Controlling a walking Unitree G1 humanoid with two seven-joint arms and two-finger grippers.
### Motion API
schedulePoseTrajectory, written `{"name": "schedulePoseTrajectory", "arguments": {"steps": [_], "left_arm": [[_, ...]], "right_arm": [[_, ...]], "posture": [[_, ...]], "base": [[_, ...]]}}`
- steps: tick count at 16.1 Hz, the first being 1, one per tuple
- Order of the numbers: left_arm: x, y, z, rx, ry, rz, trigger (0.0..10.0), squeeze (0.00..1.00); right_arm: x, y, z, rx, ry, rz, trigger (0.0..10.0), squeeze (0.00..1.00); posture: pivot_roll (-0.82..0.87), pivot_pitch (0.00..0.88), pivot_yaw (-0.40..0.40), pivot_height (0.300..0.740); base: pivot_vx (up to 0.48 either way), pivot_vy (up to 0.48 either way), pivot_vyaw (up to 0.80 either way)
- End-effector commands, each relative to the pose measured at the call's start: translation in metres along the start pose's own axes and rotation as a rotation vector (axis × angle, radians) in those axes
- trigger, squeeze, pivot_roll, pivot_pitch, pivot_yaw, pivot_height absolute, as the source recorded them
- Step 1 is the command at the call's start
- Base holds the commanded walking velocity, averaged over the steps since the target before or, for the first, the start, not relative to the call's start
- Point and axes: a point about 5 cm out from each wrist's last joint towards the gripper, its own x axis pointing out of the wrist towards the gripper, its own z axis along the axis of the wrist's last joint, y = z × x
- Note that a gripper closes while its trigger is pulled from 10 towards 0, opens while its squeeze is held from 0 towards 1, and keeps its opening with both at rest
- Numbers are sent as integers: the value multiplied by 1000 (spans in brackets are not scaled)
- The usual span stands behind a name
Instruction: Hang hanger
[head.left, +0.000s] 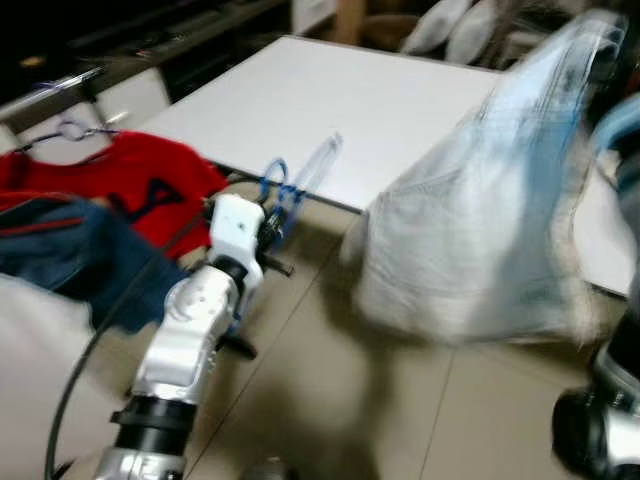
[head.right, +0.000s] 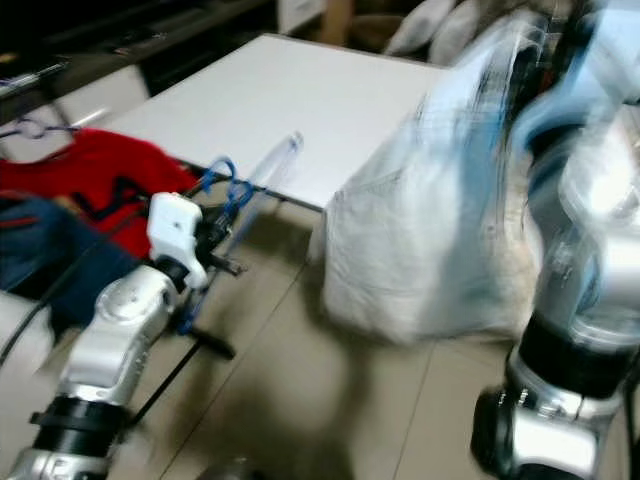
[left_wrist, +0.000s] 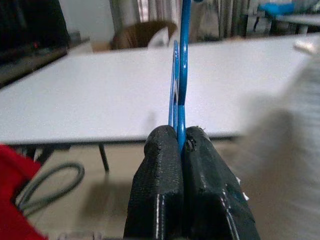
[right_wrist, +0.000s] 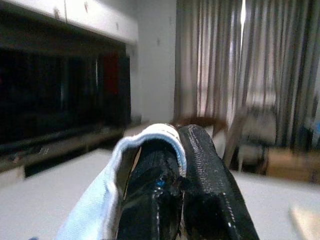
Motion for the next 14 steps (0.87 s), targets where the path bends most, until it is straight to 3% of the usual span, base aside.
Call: {"name": "schedulePoseTrajectory", "arguments": {"steps": [1,7,10,14], "left_arm": [[-2,10,4,-4,-11,40,10000,0],[2,21,25,-13,-74,81,10000,0],[4,29,32,-20,-91,117,10000,0],[0,34,26,-15,-61,138,10000,0]], "right_arm": [[2,3,8,-4,-39,32,10000,0],[1,1,-2,69,5,-8,10000,0],[3,1,-7,61,40,3,10000,0],[-16,36,-46,116,172,85,10000,0]], "posture": [[-72,0,8,740],[-69,0,4,740],[-69,0,5,740],[-63,0,0,740]], "base": [[334,0,0],[333,0,0],[333,0,0],[357,0,0]]}}
